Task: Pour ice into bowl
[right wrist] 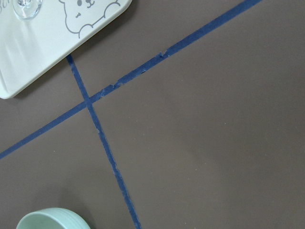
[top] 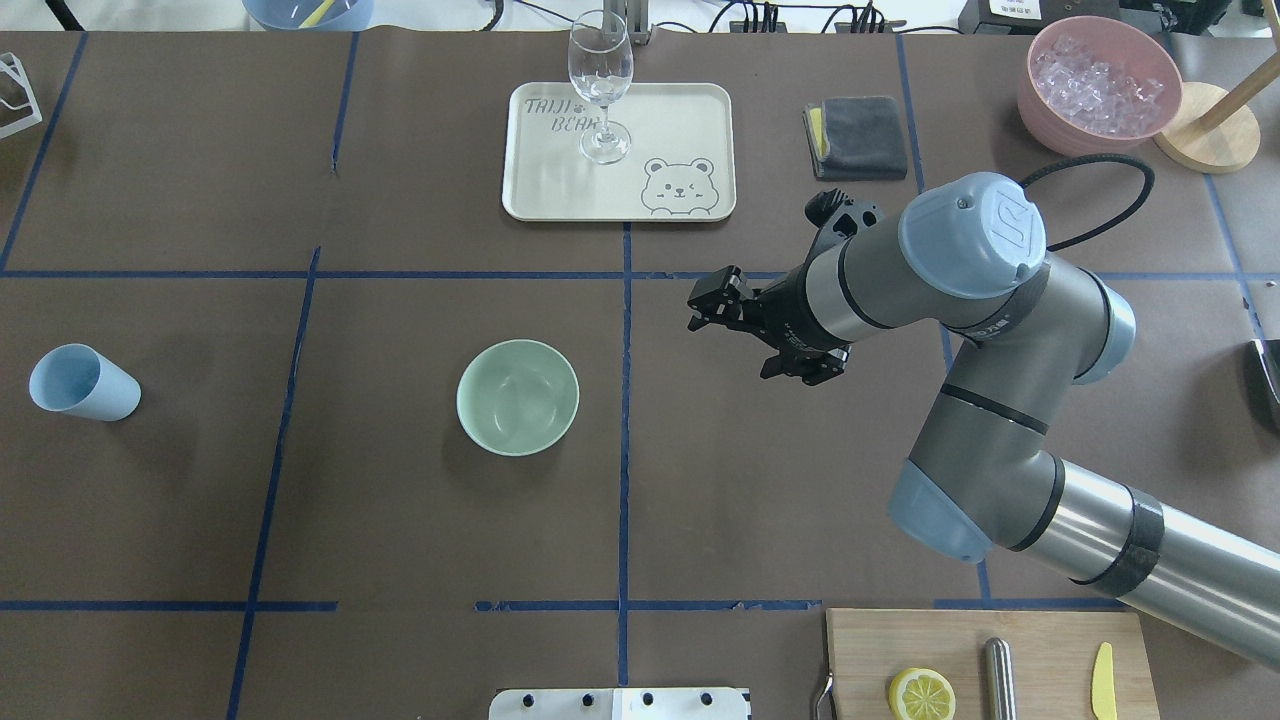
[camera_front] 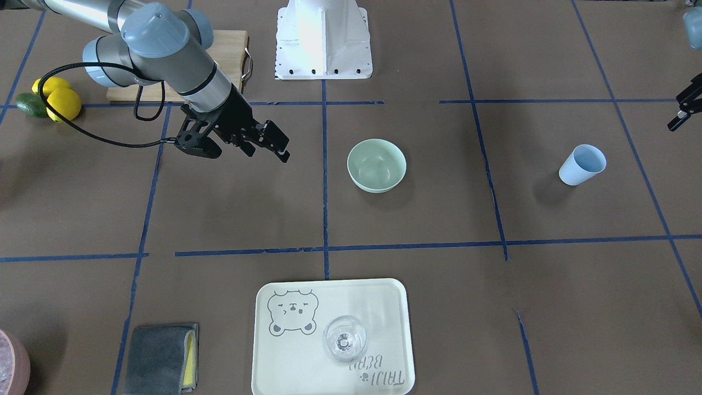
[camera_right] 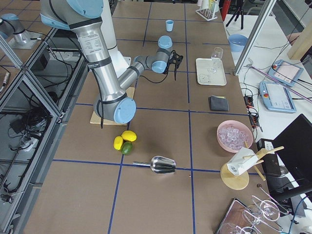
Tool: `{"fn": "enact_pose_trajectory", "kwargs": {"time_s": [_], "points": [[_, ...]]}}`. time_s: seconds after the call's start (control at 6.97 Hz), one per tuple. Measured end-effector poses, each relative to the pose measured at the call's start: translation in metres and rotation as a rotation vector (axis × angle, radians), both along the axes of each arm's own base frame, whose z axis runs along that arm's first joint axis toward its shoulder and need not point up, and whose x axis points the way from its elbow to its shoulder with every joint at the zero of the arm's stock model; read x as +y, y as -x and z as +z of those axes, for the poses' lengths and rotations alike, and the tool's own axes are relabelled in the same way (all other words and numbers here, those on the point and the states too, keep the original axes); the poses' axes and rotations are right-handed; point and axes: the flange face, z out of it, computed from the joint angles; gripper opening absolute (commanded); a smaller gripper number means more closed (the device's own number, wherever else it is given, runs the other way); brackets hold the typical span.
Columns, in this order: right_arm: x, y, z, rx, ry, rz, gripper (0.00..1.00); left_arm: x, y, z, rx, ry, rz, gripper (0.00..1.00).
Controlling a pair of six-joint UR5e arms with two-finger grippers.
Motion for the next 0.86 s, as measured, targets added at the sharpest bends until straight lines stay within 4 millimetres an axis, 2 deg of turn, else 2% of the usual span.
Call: {"fn": "enact_pose_trajectory", "kwargs": {"time_s": [0.29,0.43,0.57,0.86], "points": [[0.000,0.000,0.002,0.003,0.001,0.000,1.00,0.051,-0.070,0.020,0.072,0.035,-0.189,0.97],[0.000,0.000,0.002,0.003,0.001,0.001,1.00,0.076,-0.088,0.032,0.096,0.050,-0.288,0.97],[0.001,-0.001,0.001,0.001,0.000,0.001,1.00,0.096,-0.090,0.043,0.102,0.048,-0.374,0.99],[0.003,-0.003,-0.006,-0.012,-0.008,0.000,1.00,0.117,-0.089,0.054,0.103,0.017,-0.513,0.99]]}}
